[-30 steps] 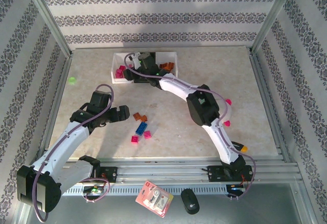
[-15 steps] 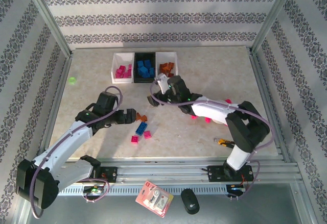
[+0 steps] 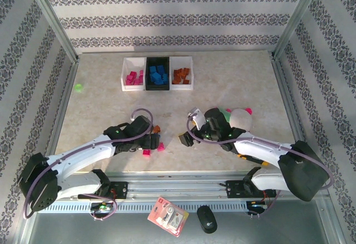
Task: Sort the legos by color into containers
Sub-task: Pick up the lego from the middle-left of the table.
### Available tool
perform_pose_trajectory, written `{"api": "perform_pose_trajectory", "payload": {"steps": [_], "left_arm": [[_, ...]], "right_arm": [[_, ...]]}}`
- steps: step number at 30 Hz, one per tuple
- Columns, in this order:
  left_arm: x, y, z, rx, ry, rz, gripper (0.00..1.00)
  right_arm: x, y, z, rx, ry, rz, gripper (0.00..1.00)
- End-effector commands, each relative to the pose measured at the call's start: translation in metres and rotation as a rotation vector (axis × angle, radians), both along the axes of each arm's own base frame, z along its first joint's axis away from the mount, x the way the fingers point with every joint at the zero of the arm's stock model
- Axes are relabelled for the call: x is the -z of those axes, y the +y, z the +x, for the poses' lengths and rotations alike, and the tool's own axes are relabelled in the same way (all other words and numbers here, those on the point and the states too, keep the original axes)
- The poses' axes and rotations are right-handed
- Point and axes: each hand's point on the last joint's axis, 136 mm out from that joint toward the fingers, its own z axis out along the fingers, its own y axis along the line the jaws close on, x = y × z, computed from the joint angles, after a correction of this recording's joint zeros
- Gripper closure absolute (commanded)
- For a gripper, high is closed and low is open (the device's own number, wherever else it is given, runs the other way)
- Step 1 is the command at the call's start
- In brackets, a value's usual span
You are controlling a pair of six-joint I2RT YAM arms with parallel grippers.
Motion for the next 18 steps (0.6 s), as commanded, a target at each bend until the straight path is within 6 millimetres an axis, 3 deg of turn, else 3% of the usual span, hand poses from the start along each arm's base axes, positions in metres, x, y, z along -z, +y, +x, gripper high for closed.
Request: {"api": "perform_pose_trajectory", "payload": {"steps": [1, 11, 16, 18], "left_arm": [[0.022, 0.006, -0.016, -0.081, 0.082, 0.034, 0.21], [0.048, -0.002, -0.032, -0.051, 0.204, 0.078, 0.43], [0.045, 0.001, -0.033, -0.033, 0.206, 0.106, 0.63], [0.039, 0.003, -0.031, -0.045, 0.189, 0.109, 0.66]], "right_arm": [[-0.005, -0.004, 0.005, 0.036, -0.017, -0.001, 0.02], [-0.011, -0.003, 0.016, 0.061, -0.034, -0.013, 0.02], [-0.010, -0.003, 0.016, 0.056, -0.031, -0.025, 0.02], [-0.014, -0.002, 0.017, 0.057, -0.038, -0.018, 0.02]]}}
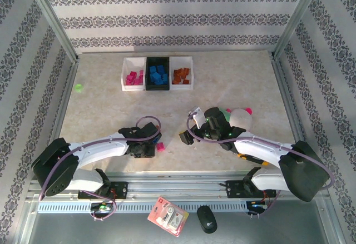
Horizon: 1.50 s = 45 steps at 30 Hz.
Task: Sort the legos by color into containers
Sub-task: Pick up the lego from the middle-left of the table, then place the lego in the container.
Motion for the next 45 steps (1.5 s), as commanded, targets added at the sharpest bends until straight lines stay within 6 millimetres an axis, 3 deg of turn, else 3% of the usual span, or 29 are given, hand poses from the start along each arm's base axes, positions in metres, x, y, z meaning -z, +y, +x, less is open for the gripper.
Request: {"api": "perform_pose_trajectory", "payload": {"steps": [1, 6, 11, 17, 23, 34, 45], "left_arm": [[-0.012, 0.004, -0.003, -0.001, -0.009, 0.024, 0.67], [-0.036, 0.012, 0.008, -0.033, -0.087, 0.044, 0.69], [-0.074, 0.025, 0.037, -0.043, -0.221, 0.121, 0.70], [-0.113, 0.033, 0.100, -0.035, -0.357, 0.151, 0.69], [-0.138, 0.047, 0.176, -0.086, -0.449, 0.110, 0.65], [-0.147, 0.063, 0.296, -0.141, -0.488, 0.032, 0.70], [-0.116, 0.092, 0.378, -0.180, -0.428, 0.059, 0.70]], "right_arm": [[-0.015, 0.003, 0.009, 0.017, -0.026, 0.016, 0.02], [-0.030, 0.011, 0.005, -0.024, -0.046, 0.058, 0.02], [-0.055, 0.028, 0.002, -0.076, -0.074, 0.123, 0.02], [-0.088, 0.051, 0.007, -0.109, -0.134, 0.197, 0.02], [-0.112, 0.063, 0.027, -0.057, -0.196, 0.260, 0.02], [-0.119, 0.080, 0.048, -0.039, -0.209, 0.282, 0.02], [-0.111, 0.081, 0.046, -0.044, -0.180, 0.266, 0.02]]}}
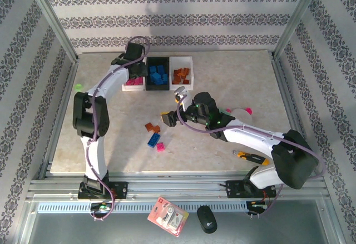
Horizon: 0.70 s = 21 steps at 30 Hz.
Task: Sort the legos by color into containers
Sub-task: Place the lego in the container.
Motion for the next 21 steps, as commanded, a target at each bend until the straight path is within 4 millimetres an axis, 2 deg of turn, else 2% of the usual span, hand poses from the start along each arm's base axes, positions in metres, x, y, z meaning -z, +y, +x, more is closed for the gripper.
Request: {"api": "perform_pose_trajectory", "payload": {"steps": [1, 6, 7, 11, 13, 15, 21], "left_arm": [[0.007, 0.015, 0.015, -0.004, 0.034, 0.004, 0.70], [0.021, 0.029, 0.038, -0.041, 0.064, 0.007, 0.70], [0.020, 0.030, 0.041, -0.040, 0.068, 0.013, 0.67], [0.011, 0.031, 0.041, -0.048, 0.065, 0.016, 0.42], [0.002, 0.028, 0.035, -0.039, 0.056, 0.010, 0.27], [-0.005, 0.026, 0.023, -0.026, 0.048, 0.027, 0.19], [-0.024, 0.016, -0.028, 0.018, -0.018, 0.001, 0.07]], "right_arm": [[-0.010, 0.007, 0.001, -0.008, -0.012, 0.024, 0.02], [-0.008, 0.007, 0.000, -0.011, -0.010, 0.016, 0.02], [-0.008, 0.006, 0.000, -0.009, -0.010, 0.013, 0.02], [-0.008, 0.005, 0.000, -0.007, -0.010, 0.007, 0.02], [-0.008, 0.004, -0.001, -0.011, -0.007, 0.005, 0.02], [-0.008, 0.003, -0.003, -0.013, -0.004, 0.004, 0.02], [0.003, -0.004, -0.012, -0.027, 0.012, -0.049, 0.02]]}}
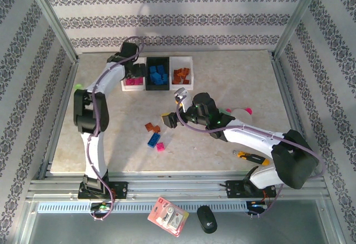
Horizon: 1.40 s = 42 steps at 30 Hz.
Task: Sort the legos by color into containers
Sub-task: Place the lego in the container, then pick up the lego from the middle-left of the table.
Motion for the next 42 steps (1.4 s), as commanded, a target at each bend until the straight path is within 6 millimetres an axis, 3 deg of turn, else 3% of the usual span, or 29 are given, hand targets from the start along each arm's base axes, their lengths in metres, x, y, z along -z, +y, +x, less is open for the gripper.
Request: {"api": "perform_pose_trajectory", "payload": {"steps": [1, 10, 15, 19, 23, 30, 36, 42], "left_arm": [[-0.042, -0.017, -0.020, 0.064, -0.123, -0.035, 0.07], [-0.030, -0.062, -0.128, 0.259, -0.118, 0.039, 0.07], [-0.009, -0.086, -0.191, 0.420, -0.048, 0.054, 0.12], [0.011, -0.102, -0.230, 0.486, 0.040, 0.060, 0.13], [0.035, -0.116, -0.253, 0.496, 0.138, 0.017, 0.14], [0.071, -0.151, -0.281, 0.530, 0.264, -0.020, 0.27], [0.098, -0.147, -0.298, 0.476, 0.342, -0.008, 0.35], [0.109, -0.139, -0.302, 0.459, 0.353, 0.018, 0.46]], "right_arm": [[-0.004, -0.003, -0.010, -0.026, -0.014, -0.027, 0.02], [0.022, -0.030, -0.030, -0.019, 0.008, -0.145, 0.02], [0.027, -0.044, -0.044, -0.031, 0.022, -0.182, 0.02], [0.030, -0.041, -0.063, -0.118, 0.061, -0.167, 0.02], [0.035, -0.038, -0.075, -0.171, 0.093, -0.150, 0.02], [0.036, -0.039, -0.071, -0.150, 0.090, -0.159, 0.02], [0.040, -0.037, -0.070, -0.148, 0.100, -0.165, 0.02], [0.041, -0.035, -0.070, -0.156, 0.108, -0.160, 0.02]]}}
